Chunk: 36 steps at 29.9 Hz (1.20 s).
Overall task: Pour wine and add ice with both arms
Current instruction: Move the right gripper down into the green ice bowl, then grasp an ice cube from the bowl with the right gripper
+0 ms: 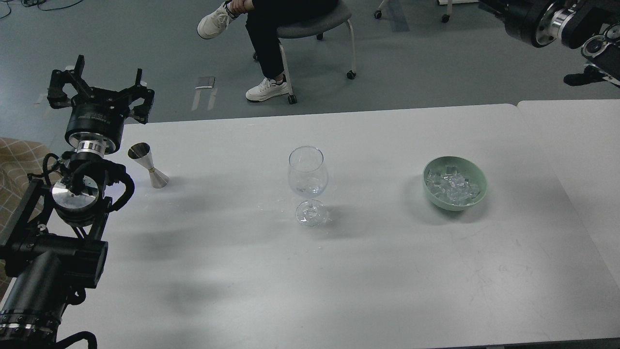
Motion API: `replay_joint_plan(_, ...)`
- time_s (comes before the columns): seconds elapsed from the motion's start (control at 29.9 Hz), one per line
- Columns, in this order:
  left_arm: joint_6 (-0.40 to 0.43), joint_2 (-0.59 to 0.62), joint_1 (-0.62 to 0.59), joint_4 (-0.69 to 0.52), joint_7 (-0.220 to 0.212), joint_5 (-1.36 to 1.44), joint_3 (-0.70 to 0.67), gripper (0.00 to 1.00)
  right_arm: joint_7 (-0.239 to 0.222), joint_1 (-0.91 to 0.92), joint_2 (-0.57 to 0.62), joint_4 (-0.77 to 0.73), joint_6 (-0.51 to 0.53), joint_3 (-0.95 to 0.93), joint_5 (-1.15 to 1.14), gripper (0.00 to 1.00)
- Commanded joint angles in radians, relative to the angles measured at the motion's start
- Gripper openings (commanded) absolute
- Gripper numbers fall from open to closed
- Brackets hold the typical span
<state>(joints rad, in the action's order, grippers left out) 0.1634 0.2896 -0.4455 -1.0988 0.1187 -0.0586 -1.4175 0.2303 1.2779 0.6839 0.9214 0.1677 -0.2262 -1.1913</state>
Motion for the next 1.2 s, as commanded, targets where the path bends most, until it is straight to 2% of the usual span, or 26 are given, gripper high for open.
replay_joint_plan(0.0, -0.001, 0.003, -0.005, 0.007, -0.005, 0.006, 0.006, 0.98, 0.007, -0.035, 0.035, 0.059, 0.0, 0.024, -0.12, 1.0)
replay_joint_plan(0.1, -0.001, 0.003, -0.004, 0.008, -0.005, 0.043, 0.006, 0.98, 0.026, -0.066, 0.032, 0.06, 0.0, 0.09, -0.126, 1.0)
replay_joint_plan(0.3, -0.002, -0.003, -0.019, 0.008, -0.002, 0.089, 0.005, 0.98, 0.024, -0.077, 0.025, 0.047, 0.006, 0.297, -0.165, 0.98)
replay_joint_plan(0.6, 0.007, -0.013, -0.022, 0.025, 0.001, 0.089, 0.0, 0.98, 0.021, -0.16, -0.023, 0.059, 0.004, 0.315, -0.182, 0.92)
replay_joint_plan(0.77, 0.012, -0.013, -0.018, 0.027, 0.003, 0.088, 0.002, 0.98, 0.014, -0.192, -0.037, 0.05, 0.004, 0.315, -0.237, 0.83)
replay_joint_plan(1.17, 0.013, -0.033, -0.013, 0.033, 0.006, 0.089, 0.005, 0.98, 0.001, -0.21, -0.067, 0.059, 0.004, 0.317, -0.289, 0.8)
